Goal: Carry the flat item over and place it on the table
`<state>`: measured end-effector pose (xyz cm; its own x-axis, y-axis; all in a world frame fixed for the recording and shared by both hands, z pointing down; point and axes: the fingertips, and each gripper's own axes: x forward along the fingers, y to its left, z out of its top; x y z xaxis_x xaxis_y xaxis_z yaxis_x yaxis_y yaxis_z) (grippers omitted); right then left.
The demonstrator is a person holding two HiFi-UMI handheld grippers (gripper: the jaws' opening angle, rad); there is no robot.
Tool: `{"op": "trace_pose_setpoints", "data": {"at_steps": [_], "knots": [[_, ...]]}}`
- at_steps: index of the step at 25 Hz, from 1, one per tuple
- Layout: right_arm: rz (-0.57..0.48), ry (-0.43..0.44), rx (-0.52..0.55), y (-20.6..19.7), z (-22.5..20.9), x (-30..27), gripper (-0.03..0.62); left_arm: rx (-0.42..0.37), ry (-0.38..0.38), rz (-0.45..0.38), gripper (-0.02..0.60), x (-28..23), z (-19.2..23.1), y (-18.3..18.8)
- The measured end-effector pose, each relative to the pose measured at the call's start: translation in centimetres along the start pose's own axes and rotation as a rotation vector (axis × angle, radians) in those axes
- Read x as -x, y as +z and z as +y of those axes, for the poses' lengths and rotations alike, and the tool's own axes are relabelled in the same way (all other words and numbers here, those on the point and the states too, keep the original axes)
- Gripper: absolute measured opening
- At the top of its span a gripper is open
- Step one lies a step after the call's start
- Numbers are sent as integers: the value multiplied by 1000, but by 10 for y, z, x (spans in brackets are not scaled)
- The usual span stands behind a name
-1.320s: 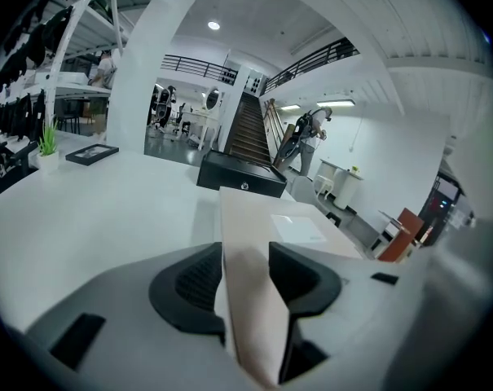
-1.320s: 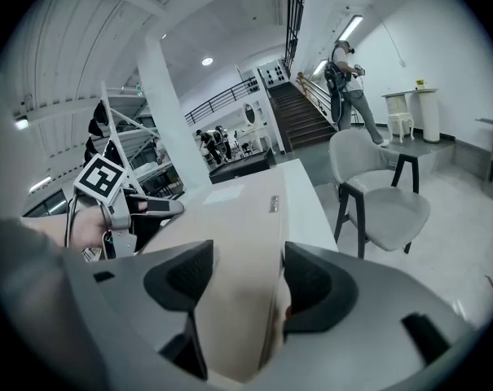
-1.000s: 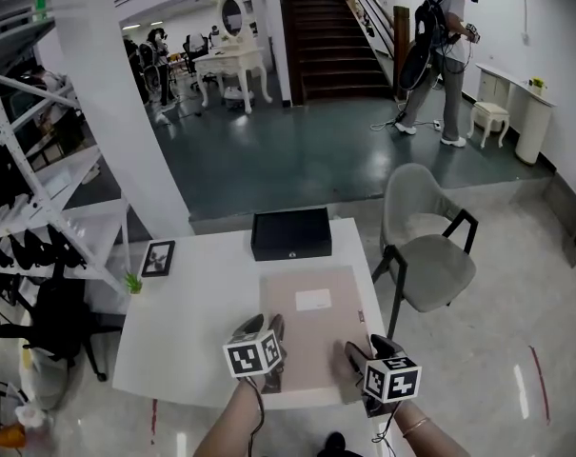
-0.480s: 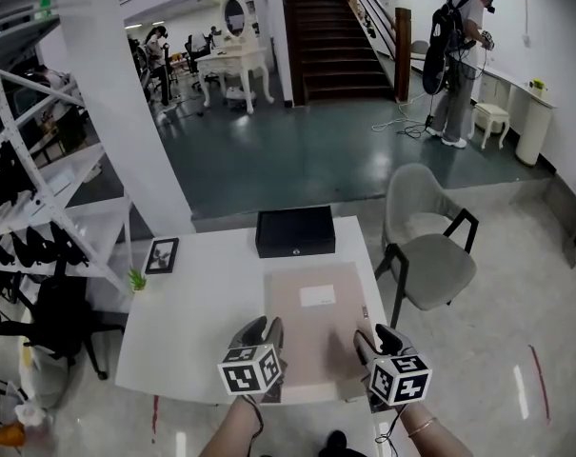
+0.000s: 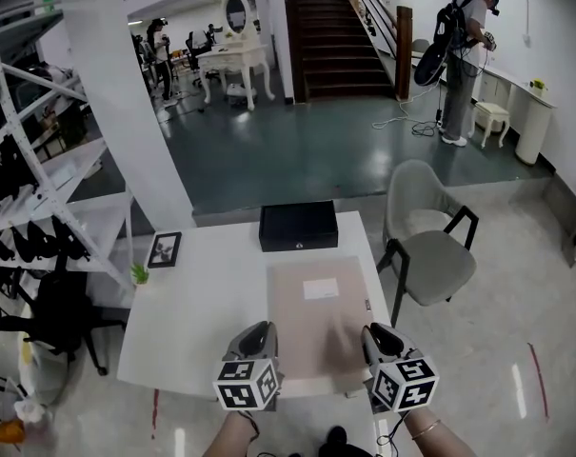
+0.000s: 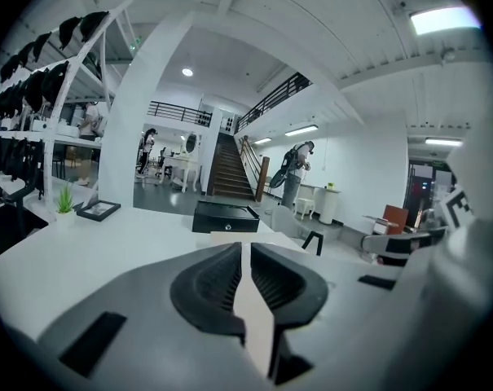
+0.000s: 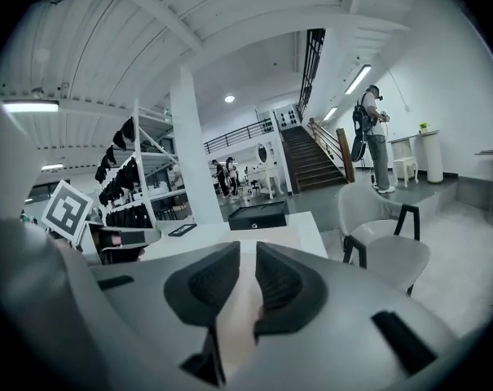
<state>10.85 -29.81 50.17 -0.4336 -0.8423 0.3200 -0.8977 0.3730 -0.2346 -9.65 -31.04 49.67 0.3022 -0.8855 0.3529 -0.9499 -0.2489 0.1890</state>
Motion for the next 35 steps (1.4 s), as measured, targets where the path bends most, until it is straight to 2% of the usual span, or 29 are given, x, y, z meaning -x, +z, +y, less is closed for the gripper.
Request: {"op": "trace_pose_setpoints", "data": {"at_steps": [10, 17, 35], "knots": [[-10, -16, 18, 0, 8, 14, 0, 8, -13, -21, 29, 24, 0, -3], [-14, -1, 20, -4, 14, 25, 0, -4, -30, -21, 29, 39, -7, -5], [-3, 17, 51, -7, 9, 30, -2, 16, 0, -32, 29, 43, -8, -9]]}}
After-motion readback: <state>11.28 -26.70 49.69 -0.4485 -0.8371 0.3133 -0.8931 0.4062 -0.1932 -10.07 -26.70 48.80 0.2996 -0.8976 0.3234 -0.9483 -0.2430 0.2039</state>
